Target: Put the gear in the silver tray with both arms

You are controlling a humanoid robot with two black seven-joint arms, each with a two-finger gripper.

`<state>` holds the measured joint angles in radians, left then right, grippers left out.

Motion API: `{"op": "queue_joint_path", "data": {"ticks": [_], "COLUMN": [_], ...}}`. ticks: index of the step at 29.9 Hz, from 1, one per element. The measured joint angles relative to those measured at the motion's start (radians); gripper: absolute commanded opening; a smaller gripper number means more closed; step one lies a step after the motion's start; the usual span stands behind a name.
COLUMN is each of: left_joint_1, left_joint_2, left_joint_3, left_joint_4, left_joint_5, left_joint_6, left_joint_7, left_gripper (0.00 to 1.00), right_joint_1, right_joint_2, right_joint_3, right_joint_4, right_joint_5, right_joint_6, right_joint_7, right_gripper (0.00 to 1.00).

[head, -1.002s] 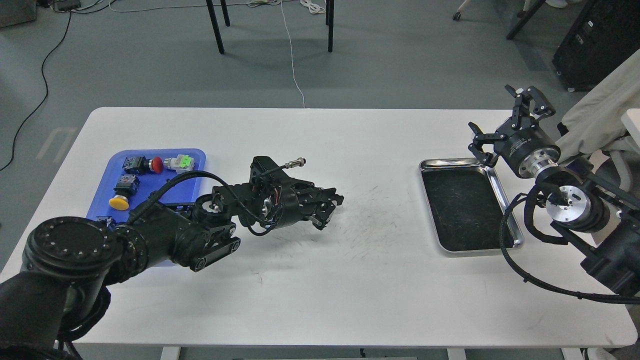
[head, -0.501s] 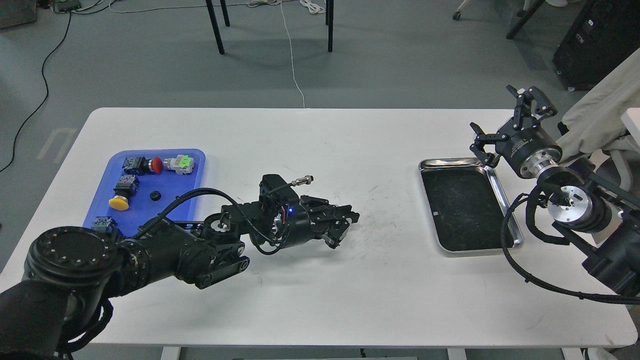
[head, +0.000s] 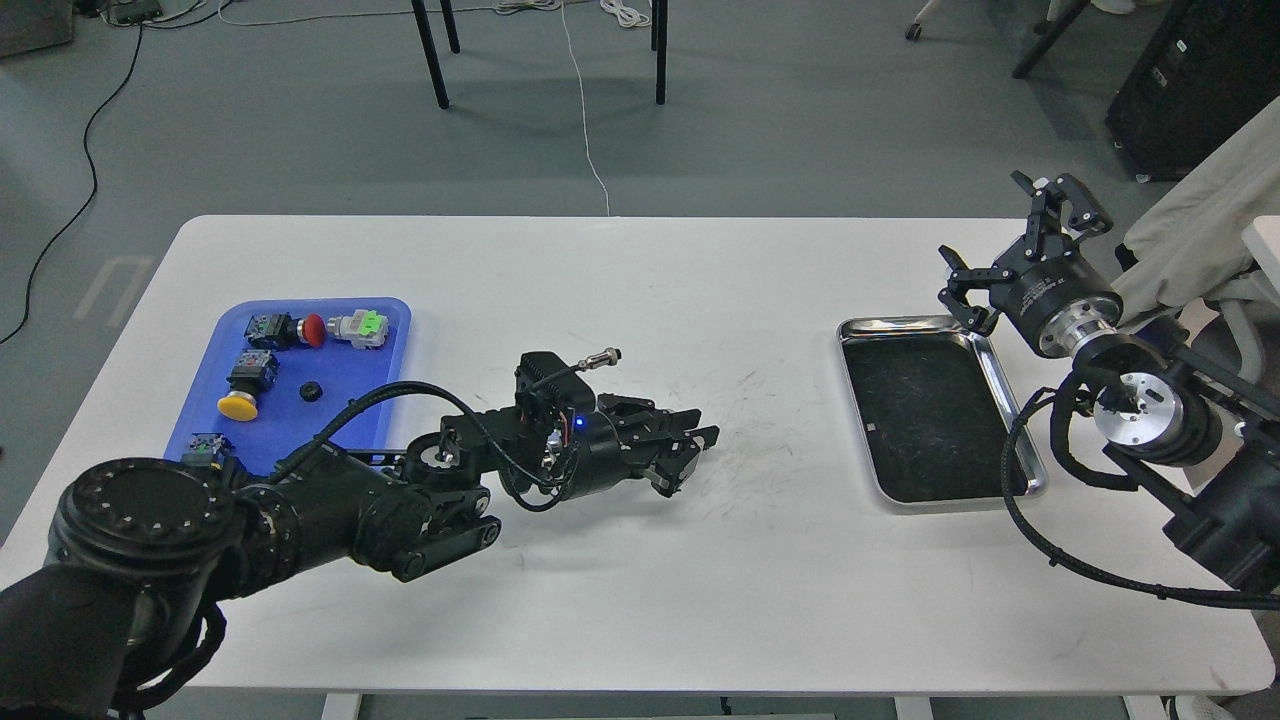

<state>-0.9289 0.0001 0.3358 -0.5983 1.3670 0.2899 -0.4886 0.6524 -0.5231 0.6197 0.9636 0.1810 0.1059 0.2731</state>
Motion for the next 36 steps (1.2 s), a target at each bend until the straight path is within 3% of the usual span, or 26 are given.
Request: {"op": "queue_joint_path", "data": {"ticks": [9,21,26,31,36], "left_joint_1": [-0.006,-0.087,-0.108,-0.136,-0.177], "left_joint_2": [0.000,0.000,0.003,0.096,0.223], "left_joint_3": [-0.019,-0.241,-0.298,-0.365,-0.396], "left_joint_4": [-0.001,0.001,0.000,-0.002,-0.003], "left_joint_5": [-0.037,-0.145,-0.208,-0.295,-0.449], "left_joint_6": [-0.002,-0.030,-0.041,-0.061,-0.087], "left_joint_7": [0.000,0.000,0.000,0.000,0.000], "left_gripper": [0.41,0.46,0.48,0.50,0.51], "right_joint_1": [-0.002,0.027,0.091,0.157,0.262], "right_joint_2": [-0.001,-0.057,-0.092,-0.135,-0.183], "right_joint_3": [0.000,-0.003,-0.106,-0.234,-0.404], "right_joint_4": [-0.001,0.000,0.005,0.028,0.080], "right_joint_5": [-0.002,-0.002,-0.001,0.005,0.000], "right_joint_6": [0.001,0.000,0.002,0.002,0.009], "right_joint_7": [0.000,0.003,0.002,-0.002,-0.072], "right_gripper": [0.99,0.99,0.99,0.99,0.99]}}
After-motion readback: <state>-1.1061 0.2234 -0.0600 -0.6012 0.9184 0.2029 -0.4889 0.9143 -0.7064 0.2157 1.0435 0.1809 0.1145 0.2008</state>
